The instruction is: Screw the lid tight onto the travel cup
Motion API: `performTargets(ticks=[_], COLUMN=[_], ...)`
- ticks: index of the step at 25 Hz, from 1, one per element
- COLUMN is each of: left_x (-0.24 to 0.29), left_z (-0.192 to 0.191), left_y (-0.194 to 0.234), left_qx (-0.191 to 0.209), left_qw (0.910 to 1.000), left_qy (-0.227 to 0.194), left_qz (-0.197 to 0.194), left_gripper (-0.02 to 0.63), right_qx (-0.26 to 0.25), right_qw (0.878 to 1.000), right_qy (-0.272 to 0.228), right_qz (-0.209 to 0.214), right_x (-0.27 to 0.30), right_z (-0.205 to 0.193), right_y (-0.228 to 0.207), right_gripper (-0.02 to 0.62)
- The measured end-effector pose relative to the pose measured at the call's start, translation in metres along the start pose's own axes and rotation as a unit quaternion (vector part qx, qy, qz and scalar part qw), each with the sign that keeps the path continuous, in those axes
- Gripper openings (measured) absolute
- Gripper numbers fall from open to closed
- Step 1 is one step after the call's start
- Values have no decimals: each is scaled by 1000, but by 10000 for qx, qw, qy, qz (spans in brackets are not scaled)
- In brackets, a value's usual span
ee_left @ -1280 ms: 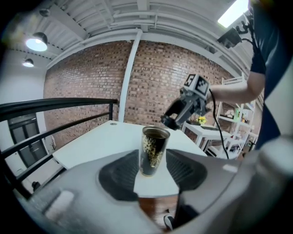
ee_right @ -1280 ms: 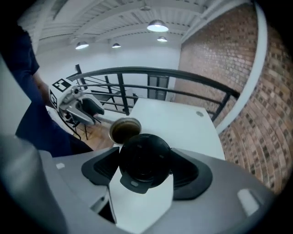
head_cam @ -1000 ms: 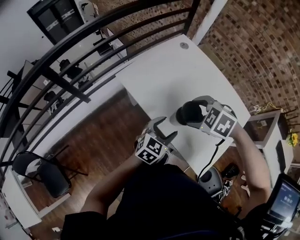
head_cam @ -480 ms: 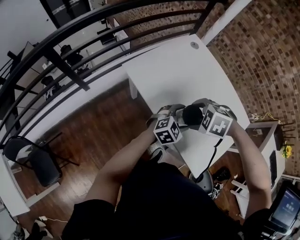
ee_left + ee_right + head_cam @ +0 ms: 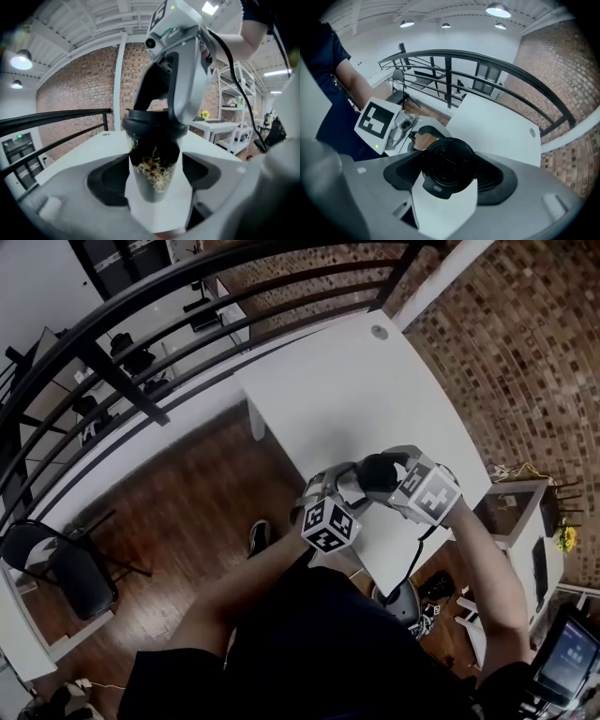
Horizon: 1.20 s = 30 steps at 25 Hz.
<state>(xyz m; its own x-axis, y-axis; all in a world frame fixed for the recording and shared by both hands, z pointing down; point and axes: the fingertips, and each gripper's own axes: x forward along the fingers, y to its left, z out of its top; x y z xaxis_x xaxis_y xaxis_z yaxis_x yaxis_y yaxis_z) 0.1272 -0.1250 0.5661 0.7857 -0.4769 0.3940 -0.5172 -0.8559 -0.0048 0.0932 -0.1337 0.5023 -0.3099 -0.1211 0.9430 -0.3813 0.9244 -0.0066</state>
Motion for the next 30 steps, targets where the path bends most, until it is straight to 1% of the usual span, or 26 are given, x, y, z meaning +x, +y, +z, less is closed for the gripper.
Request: performTargets(ticks=[1, 2, 3, 4, 5, 6, 7, 8, 9, 11, 13, 15, 16, 17, 18, 20, 23, 24, 25, 26, 27, 28, 29, 30], left_x=[-2, -3, -2, 0, 3, 6, 8, 9, 10, 11, 10, 7, 6, 4, 2, 2, 4, 4, 3, 2, 3, 3, 4, 5], left_z=[-1, -2, -3, -6, -8, -9, -8, -7, -5, -4, -6, -8, -8, -9, -9, -10, -8, -8, -7, -6, -6, -6, -6, -6], left_y=[0, 1, 1, 1, -1, -3, -4, -4, -3, 1, 2, 1, -1, -3, -4, -3, -3, -4, -5, -5, -4, -2, 0, 3], left_qx=[70, 257, 537, 857, 1149, 1362, 1469, 1471, 1399, 1161, 838, 477, 368, 342, 400, 687, 1191, 1283, 1291, 1222, 1095, 919, 709, 494], left_qw=[9999, 9991, 9970, 9931, 9877, 9824, 9790, 9785, 9806, 9878, 9944, 9982, 9989, 9989, 9982, 9943, 9825, 9797, 9794, 9815, 9854, 9901, 9945, 9977], left_qy=[-1, 30, 101, 202, 308, 392, 438, 443, 409, 293, 187, 93, 58, 45, 55, 139, 331, 375, 391, 375, 334, 281, 229, 199], left_qz=[-137, -325, -544, -778, -1011, -1213, -1345, -1377, -1311, -999, -622, -338, -292, -330, -441, -800, -1394, -1492, -1505, -1425, -1260, -1021, -731, -423], left_gripper=[357, 363, 390, 408, 423, 423, 423, 423, 402, 399, 394, 377, 376, 382, 391, 400, 405, 408, 408, 408, 408, 408, 407, 407], right_qx=[-315, -770, -1299, -1777, -2089, -2240, -2304, -2325, -2297, -2019, -1590, -1259, -1213, -1290, -1482, -2036, -2701, -2856, -2976, -3003, -2865, -2521, -1975, -1297], right_qw=[9995, 9968, 9907, 9822, 9745, 9695, 9668, 9658, 9668, 9751, 9850, 9909, 9917, 9907, 9879, 9768, 9570, 9514, 9470, 9458, 9501, 9604, 9744, 9873], right_qy=[2, 6, 8, 11, 27, 60, 107, 155, 183, 133, 8, -31, 2, 55, 109, 169, 246, 310, 392, 471, 514, 488, 380, 225], right_qz=[88, 227, 406, 611, 818, 991, 1103, 1139, 1103, 912, 670, 472, 429, 423, 451, 637, 1031, 1110, 1143, 1141, 1120, 1082, 1009, 895], right_x=[0, 0, 0, 1, 2, 2, 3, 3, 4, 4, 5, 4, 3, 1, 0, 0, 4, 5, 6, 7, 7, 9, 10, 11], right_z=[0, -2, -4, -6, -7, -7, -5, -3, -1, 0, 0, -2, -2, -2, -2, 0, 4, 6, 6, 6, 6, 7, 9, 12], right_y=[2, 5, 9, 12, 16, 18, 19, 19, 18, 14, 12, 11, 11, 12, 13, 17, 24, 27, 28, 29, 28, 25, 22, 17], right_gripper=[354, 354, 354, 356, 355, 354, 354, 355, 354, 356, 356, 356, 356, 356, 356, 356, 356, 356, 356, 356, 356, 356, 356, 356])
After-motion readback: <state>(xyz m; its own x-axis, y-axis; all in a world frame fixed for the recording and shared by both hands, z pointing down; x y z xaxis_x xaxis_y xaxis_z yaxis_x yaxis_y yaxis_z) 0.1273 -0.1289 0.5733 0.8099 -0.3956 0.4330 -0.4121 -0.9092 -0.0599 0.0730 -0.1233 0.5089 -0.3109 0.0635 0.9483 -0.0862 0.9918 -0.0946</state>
